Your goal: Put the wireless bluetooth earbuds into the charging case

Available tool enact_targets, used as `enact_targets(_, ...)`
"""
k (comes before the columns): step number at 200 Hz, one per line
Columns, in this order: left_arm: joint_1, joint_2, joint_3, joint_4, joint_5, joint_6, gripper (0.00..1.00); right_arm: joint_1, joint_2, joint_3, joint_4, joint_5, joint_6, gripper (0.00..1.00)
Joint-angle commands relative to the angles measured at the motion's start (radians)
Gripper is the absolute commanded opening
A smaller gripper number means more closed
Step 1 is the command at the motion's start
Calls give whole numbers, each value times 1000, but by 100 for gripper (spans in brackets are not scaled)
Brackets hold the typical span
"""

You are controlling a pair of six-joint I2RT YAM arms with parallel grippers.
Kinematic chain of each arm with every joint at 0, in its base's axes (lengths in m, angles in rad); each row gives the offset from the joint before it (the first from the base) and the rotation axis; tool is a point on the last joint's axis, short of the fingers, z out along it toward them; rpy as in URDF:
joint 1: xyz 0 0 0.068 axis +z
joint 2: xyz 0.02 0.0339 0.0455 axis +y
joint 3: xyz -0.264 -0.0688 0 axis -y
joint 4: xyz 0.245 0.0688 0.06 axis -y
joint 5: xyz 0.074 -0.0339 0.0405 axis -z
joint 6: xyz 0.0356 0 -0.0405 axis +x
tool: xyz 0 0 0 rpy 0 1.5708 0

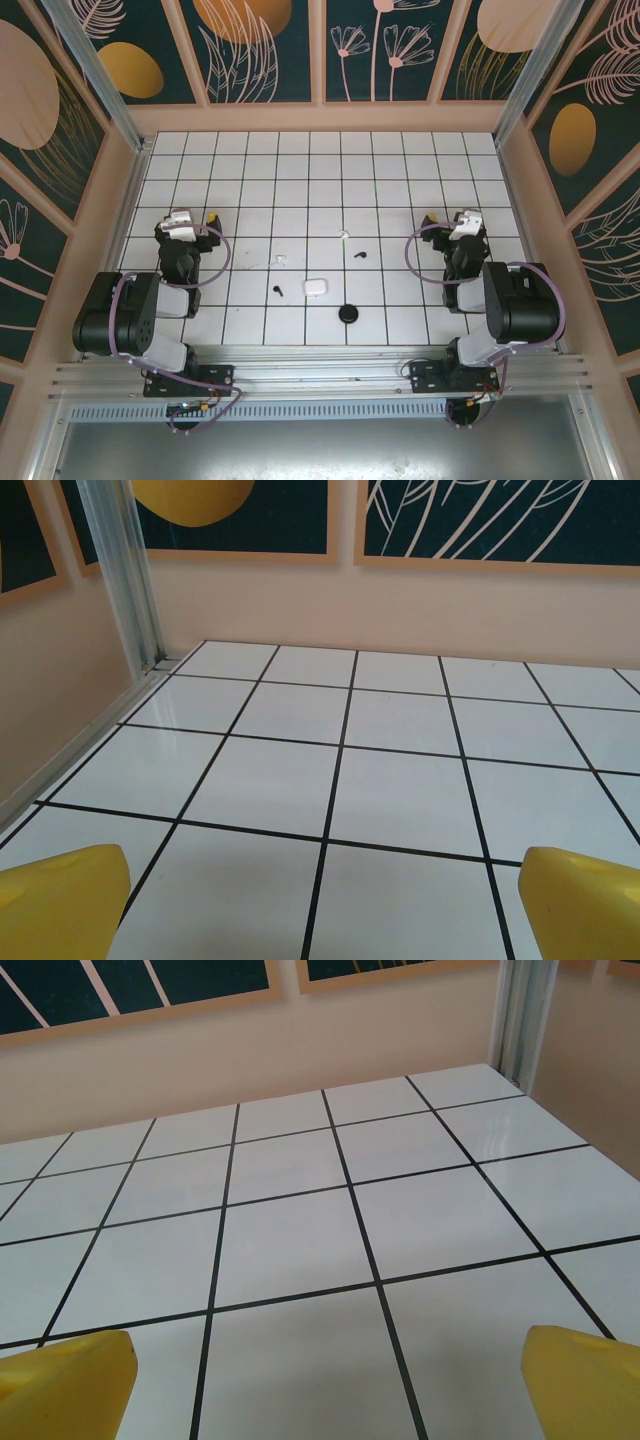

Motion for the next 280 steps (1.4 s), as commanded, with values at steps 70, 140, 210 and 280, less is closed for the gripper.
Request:
enact_targets(70, 8, 2, 15, 3, 13, -5, 98, -4, 5, 11, 27, -22, -7, 99)
enact_targets(140, 7, 1, 14, 3, 13, -5, 98, -4, 4, 11, 26, -22, -8, 99)
enact_targets(210, 7, 1, 12, 4, 9, -6, 99, -5, 5, 11, 27, -22, -8, 99)
enact_targets(280, 7, -198, 180, -460, -106, -100, 99, -5, -237, 283, -679, -19, 141, 98)
